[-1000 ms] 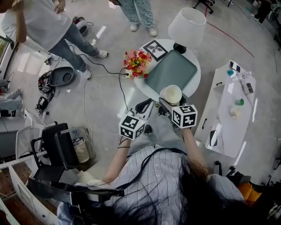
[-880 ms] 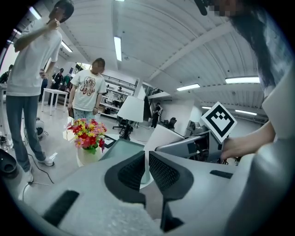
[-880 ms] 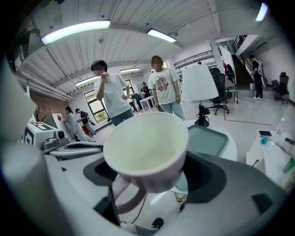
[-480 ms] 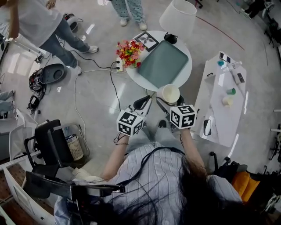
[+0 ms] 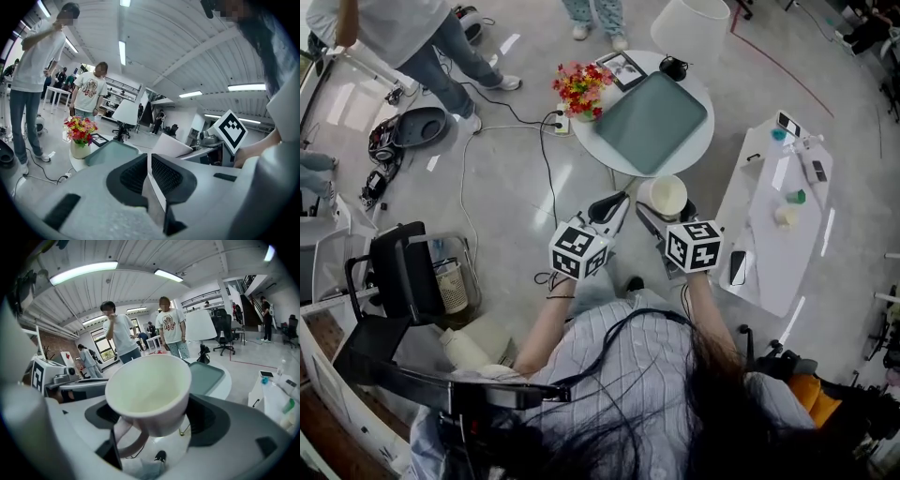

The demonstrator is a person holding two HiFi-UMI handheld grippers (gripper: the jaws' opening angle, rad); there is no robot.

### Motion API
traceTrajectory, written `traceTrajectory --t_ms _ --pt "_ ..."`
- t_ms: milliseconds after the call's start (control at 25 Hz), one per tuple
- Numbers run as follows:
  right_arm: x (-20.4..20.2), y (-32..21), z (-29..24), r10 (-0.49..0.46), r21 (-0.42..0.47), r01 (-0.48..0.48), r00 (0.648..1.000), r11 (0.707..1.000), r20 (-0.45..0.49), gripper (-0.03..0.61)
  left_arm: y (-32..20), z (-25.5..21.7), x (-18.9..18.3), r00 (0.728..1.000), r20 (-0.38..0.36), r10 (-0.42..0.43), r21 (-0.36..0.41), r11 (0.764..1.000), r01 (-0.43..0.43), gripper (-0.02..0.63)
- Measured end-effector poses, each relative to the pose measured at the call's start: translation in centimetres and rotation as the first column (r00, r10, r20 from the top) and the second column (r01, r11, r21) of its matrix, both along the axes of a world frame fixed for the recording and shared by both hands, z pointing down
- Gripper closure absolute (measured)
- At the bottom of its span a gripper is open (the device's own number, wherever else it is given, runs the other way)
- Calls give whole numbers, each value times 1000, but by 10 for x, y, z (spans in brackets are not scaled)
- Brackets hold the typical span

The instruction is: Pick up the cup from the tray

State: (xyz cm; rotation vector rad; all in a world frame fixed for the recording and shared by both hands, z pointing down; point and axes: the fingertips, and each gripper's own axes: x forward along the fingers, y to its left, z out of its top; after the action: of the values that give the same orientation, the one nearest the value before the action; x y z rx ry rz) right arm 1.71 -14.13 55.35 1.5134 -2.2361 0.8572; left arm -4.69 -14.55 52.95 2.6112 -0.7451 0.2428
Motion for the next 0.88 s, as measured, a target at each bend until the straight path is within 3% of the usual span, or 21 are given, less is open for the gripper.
traceTrajectory --t_ms 560,880 --pt "26 109 -1 -101 15 101 994 995 45 169 86 -3 26 993 20 -120 15 993 119 597" --pt "40 173 0 -131 27 130 990 991 59 169 148 -1 47 994 64 -90 49 995 87 597"
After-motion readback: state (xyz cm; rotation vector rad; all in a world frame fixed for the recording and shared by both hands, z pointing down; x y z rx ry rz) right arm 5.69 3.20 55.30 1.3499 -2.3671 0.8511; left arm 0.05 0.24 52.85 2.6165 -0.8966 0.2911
